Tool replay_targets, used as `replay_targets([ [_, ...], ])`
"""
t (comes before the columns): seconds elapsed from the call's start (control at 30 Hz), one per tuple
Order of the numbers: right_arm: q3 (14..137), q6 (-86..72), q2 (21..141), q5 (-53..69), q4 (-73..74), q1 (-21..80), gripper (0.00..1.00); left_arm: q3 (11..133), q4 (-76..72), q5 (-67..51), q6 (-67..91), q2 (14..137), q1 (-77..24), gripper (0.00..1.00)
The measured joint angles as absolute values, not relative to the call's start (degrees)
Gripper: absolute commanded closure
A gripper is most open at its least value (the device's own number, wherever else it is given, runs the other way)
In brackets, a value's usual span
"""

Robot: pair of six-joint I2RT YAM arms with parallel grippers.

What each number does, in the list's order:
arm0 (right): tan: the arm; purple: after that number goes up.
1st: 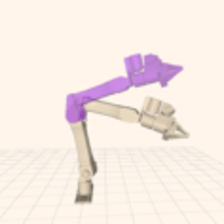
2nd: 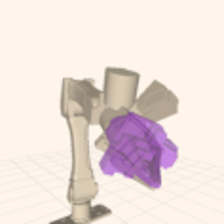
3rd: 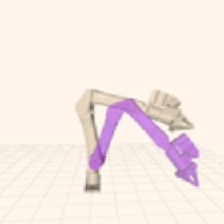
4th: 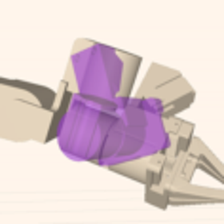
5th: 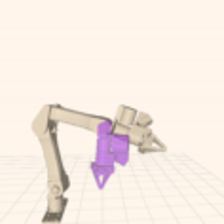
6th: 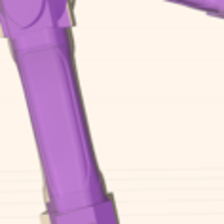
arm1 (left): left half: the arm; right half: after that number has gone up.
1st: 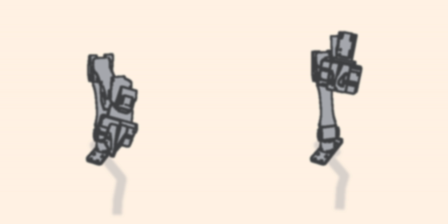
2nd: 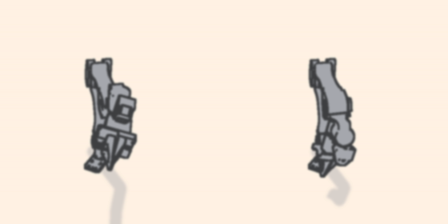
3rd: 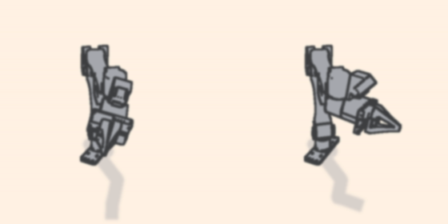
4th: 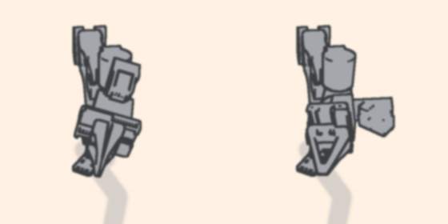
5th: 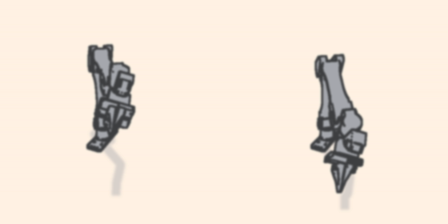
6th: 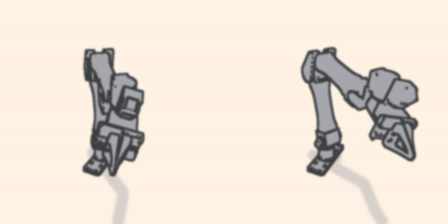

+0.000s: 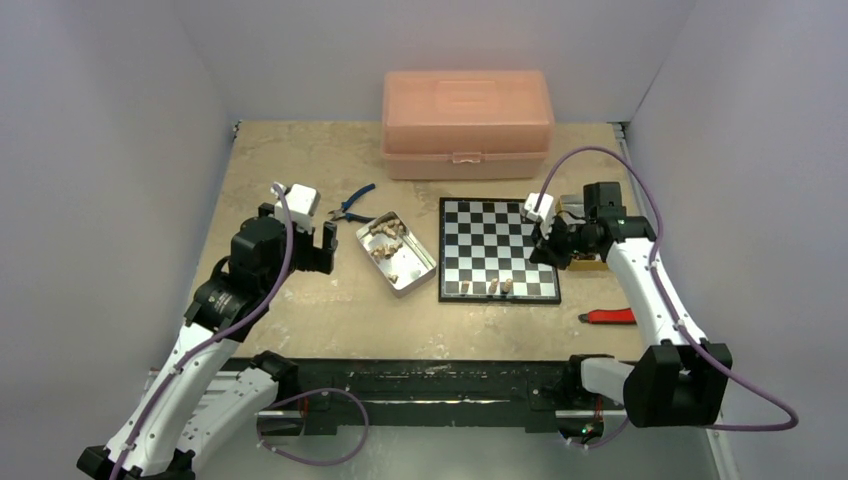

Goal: Set up the chess pieces on the board

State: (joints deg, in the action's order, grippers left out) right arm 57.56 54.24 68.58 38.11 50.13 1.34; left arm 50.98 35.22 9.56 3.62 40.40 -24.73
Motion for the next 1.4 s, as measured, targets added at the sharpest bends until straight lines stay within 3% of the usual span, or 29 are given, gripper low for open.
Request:
replay_targets([
  [0.5,50.1,52.6,68.7,28.0,44.3,0.5,1.0,51.0,35.2,7.2,3.6,40.3,-24.7,0.17],
  [1.4,46.2,45.5,75.9,23.0,34.7,3.8,0.98,51.0,35.3,5.7,3.6,40.5,-24.7,0.17],
])
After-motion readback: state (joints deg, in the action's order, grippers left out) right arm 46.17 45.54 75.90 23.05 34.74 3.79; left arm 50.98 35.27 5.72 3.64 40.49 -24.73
